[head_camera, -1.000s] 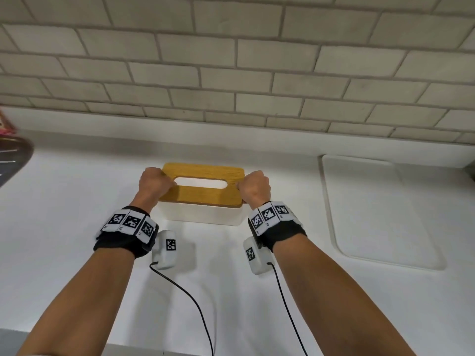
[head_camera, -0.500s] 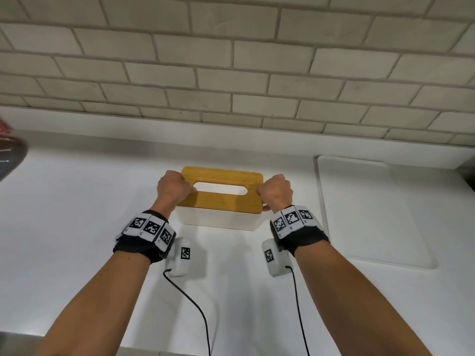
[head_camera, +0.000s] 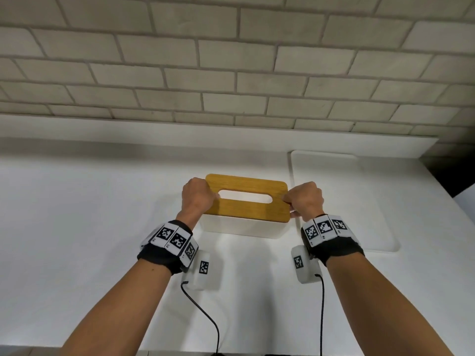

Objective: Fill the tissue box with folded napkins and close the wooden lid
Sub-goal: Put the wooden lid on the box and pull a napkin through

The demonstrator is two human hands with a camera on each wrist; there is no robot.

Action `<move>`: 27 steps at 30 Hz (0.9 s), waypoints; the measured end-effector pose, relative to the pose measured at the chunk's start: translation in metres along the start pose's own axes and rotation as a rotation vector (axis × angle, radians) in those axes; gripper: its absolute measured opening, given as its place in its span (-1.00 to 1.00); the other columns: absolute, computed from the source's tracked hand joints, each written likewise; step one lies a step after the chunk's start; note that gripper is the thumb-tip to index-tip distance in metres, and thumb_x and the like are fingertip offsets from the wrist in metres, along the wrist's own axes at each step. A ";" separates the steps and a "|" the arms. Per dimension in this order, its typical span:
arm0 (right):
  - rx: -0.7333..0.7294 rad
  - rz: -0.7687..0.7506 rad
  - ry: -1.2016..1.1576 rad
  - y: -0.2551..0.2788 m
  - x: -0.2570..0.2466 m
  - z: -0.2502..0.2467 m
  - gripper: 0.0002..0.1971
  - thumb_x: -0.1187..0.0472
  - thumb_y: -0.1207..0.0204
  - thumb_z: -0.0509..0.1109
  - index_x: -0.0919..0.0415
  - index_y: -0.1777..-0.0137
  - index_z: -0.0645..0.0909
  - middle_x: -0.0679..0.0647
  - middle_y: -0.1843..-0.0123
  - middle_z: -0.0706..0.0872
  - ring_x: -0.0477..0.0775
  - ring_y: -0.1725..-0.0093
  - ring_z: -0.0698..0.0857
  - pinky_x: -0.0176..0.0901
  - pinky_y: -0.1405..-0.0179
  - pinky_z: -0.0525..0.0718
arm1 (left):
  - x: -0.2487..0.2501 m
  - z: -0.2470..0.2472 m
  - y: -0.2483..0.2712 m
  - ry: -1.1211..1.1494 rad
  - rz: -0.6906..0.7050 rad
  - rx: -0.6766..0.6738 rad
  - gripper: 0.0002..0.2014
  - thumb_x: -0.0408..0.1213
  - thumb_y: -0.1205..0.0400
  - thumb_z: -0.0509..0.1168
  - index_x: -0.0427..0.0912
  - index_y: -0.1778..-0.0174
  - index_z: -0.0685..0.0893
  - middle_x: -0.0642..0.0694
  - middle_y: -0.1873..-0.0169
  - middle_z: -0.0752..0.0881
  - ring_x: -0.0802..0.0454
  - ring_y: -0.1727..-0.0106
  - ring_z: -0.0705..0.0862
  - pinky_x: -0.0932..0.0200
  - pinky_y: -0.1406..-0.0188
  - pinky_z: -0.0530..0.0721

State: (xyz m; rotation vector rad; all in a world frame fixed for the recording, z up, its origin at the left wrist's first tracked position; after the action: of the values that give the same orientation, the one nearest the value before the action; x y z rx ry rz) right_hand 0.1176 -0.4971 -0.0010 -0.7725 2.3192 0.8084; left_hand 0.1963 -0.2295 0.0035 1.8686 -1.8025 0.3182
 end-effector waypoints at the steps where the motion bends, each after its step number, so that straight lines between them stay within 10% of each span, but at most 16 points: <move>1: 0.000 -0.013 -0.019 0.000 0.001 0.000 -0.88 0.36 -0.40 0.54 0.36 0.07 0.75 0.27 0.16 0.81 0.24 0.32 0.83 0.08 0.30 0.85 | 0.000 0.000 0.000 -0.002 0.010 -0.001 -0.73 -0.16 -0.53 0.46 -0.33 0.06 0.77 -0.17 0.18 0.68 -0.13 0.13 0.63 0.11 0.16 0.58; 8: -0.040 -0.166 -0.058 0.002 0.004 0.003 -0.72 0.28 -0.44 0.55 0.27 -0.16 0.76 0.25 0.00 0.81 0.30 0.22 0.83 0.14 0.17 0.85 | -0.003 0.003 0.009 -0.020 0.057 0.094 -0.68 -0.15 -0.60 0.37 -0.39 -0.04 0.73 -0.35 0.03 0.74 -0.31 -0.04 0.69 -0.08 -0.08 0.66; 16: -0.115 -0.169 0.022 -0.001 0.004 0.010 -0.83 0.21 -0.48 0.48 0.32 0.05 0.75 0.25 0.11 0.79 0.26 0.23 0.81 0.13 0.32 0.85 | -0.015 0.009 0.013 -0.037 -0.011 0.080 -0.60 -0.02 -0.62 0.33 -0.33 -0.12 0.66 -0.33 -0.14 0.59 -0.31 -0.26 0.54 -0.15 -0.15 0.64; 20: -0.286 -0.299 0.216 0.006 -0.009 0.011 -0.80 0.22 -0.51 0.45 0.33 -0.06 0.69 0.27 -0.10 0.72 0.33 -0.01 0.78 0.21 -0.01 0.80 | -0.012 0.008 0.012 -0.107 0.017 0.026 -0.56 0.02 -0.64 0.29 -0.30 -0.20 0.63 -0.30 -0.21 0.57 -0.27 -0.30 0.52 -0.12 -0.19 0.63; 23: -0.448 -0.464 0.504 0.019 -0.019 0.015 -0.32 0.09 -0.53 0.47 0.24 -0.60 0.30 0.19 -0.59 0.35 0.26 -0.49 0.47 0.03 -0.41 0.48 | -0.007 0.009 0.006 -0.121 0.106 -0.098 -0.42 -0.04 -0.66 0.29 -0.25 -0.54 0.37 -0.29 -0.55 0.30 -0.31 -0.52 0.32 -0.10 -0.44 0.45; 27: -0.580 -0.532 0.725 0.016 -0.013 0.027 -0.04 -0.06 -0.57 0.39 0.12 -0.72 -0.22 0.00 -0.76 -0.15 0.17 -0.64 0.26 -0.05 -0.53 0.32 | -0.004 0.024 0.006 -0.221 0.188 -0.234 -0.42 -0.09 -0.76 0.08 -0.18 -0.67 0.06 -0.03 -0.71 -0.06 -0.35 -0.57 0.17 -0.20 -0.45 0.38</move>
State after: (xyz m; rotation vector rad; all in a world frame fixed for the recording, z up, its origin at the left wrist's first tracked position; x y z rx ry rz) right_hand 0.1243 -0.4638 -0.0042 -2.1212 2.2375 1.0726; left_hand 0.1857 -0.2379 -0.0177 1.6283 -2.0687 -0.0365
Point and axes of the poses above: each hand's wrist, its own y-axis away from the middle knuckle, its own z-axis out of the palm, x = y × z, the point moved 7 cm from there along -y, towards the middle knuckle
